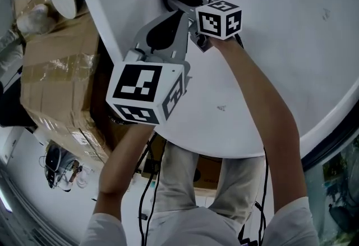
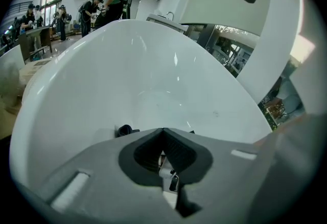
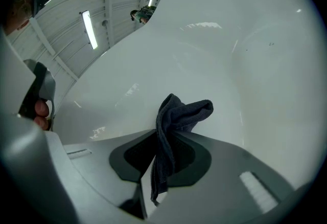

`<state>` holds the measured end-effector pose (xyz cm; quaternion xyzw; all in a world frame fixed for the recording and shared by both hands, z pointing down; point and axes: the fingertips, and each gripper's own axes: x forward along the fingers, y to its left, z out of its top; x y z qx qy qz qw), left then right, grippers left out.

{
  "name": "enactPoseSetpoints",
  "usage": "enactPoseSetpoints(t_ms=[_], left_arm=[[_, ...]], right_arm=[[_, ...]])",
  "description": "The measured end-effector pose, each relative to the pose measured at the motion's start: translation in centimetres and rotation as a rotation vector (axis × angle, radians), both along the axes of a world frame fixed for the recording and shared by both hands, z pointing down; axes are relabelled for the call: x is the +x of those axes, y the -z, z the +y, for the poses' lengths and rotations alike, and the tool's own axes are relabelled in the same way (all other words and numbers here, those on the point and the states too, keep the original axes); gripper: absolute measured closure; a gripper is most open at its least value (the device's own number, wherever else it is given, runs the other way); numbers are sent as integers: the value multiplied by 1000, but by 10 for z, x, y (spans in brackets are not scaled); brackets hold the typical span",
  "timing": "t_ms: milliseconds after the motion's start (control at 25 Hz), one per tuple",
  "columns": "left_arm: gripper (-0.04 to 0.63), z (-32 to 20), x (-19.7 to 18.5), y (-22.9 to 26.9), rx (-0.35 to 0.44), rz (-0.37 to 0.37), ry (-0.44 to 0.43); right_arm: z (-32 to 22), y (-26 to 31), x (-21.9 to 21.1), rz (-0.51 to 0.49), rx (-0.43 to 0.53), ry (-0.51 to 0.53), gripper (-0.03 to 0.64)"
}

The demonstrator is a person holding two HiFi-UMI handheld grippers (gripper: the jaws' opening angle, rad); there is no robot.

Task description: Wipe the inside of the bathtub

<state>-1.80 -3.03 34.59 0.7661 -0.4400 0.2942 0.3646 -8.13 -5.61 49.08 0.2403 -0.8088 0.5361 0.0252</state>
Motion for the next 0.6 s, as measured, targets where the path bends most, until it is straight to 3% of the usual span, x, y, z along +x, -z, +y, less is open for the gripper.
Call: enactPoseSetpoints(t_ms=[280, 600], left_arm=[[595, 17, -1, 12, 24, 0, 25], [595, 38, -26, 16, 22, -5, 122]], right_arm=[[-8, 28, -8, -26, 54, 55, 560], [-10, 58, -18, -45, 126, 133, 560]])
